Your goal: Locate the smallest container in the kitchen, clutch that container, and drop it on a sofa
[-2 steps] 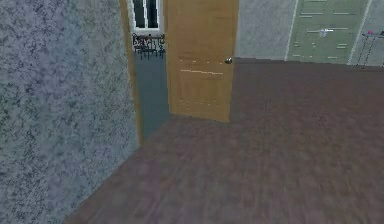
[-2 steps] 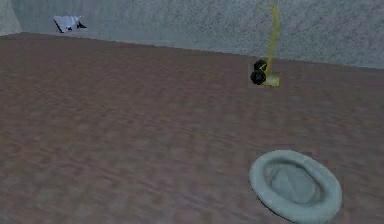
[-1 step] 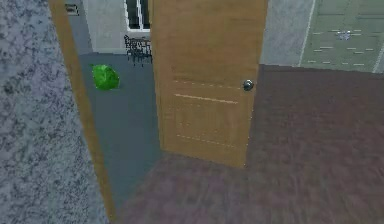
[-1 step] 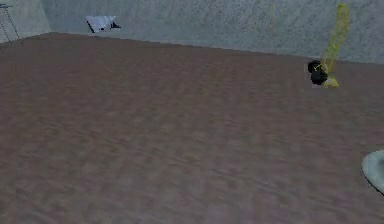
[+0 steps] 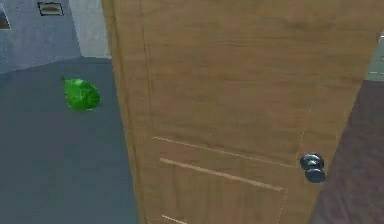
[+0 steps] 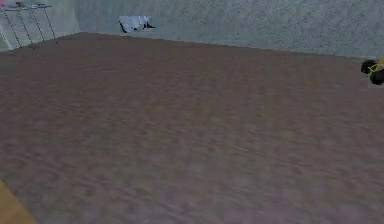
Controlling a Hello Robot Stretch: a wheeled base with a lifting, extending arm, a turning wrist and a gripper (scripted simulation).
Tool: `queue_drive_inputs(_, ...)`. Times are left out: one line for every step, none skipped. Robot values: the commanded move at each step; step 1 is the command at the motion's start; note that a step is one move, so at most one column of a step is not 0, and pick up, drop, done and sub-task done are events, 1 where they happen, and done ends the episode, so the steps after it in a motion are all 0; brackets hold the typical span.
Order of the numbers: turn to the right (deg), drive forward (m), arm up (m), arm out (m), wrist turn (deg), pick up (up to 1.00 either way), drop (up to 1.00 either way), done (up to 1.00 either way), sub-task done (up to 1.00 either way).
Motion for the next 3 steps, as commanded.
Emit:
queue_drive_inputs(-24.0,0.0,0.0,0.0,0.0,0.0,0.0,0.0,0.0)
queue_drive_inputs(0.0,0.4,0.0,0.0,0.0,0.0,0.0,0.0,0.0)
queue_drive_inputs(-45.0,0.0,0.0,0.0,0.0,0.0,0.0,0.0,0.0)
